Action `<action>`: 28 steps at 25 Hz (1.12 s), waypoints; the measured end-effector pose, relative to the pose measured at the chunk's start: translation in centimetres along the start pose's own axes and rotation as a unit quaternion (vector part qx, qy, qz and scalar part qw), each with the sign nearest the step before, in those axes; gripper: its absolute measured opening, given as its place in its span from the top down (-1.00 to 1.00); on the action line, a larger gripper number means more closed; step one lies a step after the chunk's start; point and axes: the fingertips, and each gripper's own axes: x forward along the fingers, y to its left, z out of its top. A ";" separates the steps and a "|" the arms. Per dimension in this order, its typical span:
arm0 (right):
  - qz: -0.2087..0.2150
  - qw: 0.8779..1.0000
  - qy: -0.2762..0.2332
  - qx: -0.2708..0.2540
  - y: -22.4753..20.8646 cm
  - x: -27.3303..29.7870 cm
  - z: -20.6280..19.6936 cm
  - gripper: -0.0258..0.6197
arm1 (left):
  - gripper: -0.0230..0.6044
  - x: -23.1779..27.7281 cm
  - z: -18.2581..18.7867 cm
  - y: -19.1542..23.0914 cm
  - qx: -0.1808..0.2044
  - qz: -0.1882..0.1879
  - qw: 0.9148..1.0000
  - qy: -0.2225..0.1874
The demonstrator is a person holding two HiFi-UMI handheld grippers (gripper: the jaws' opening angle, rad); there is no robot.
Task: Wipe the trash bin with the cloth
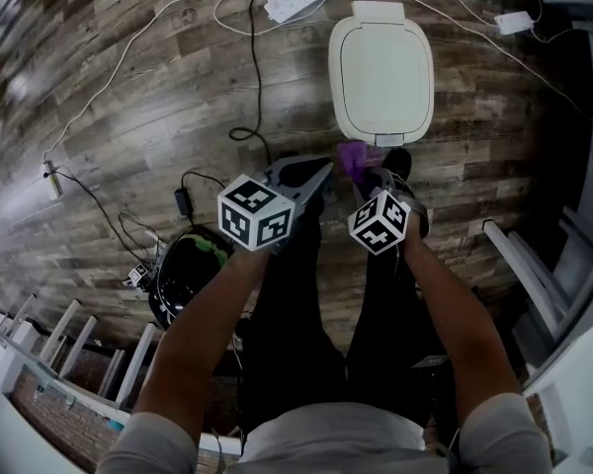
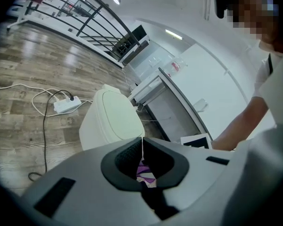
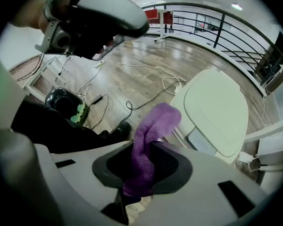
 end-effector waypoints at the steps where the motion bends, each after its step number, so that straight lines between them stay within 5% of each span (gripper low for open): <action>1: 0.007 1.000 -0.007 -0.014 0.3 -0.4 0.7 0.60 | 0.89 -0.3 0.1 0.3 -0.004 0.007 1.000 -0.007; 8: 0.030 0.987 -0.044 -0.154 -3.6 -4.9 5.4 0.60 | 0.89 -1.4 1.2 2.5 -0.043 0.073 0.994 -0.074; 17: 0.014 0.961 -0.017 -0.276 -14.6 -7.7 11.5 0.61 | 0.89 -0.4 3.5 0.3 -0.078 0.127 0.971 -0.185; 28: -0.073 0.938 0.069 -0.333 -24.0 -4.7 18.5 0.61 | 0.89 -0.3 3.1 0.3 -0.067 0.110 0.973 -0.192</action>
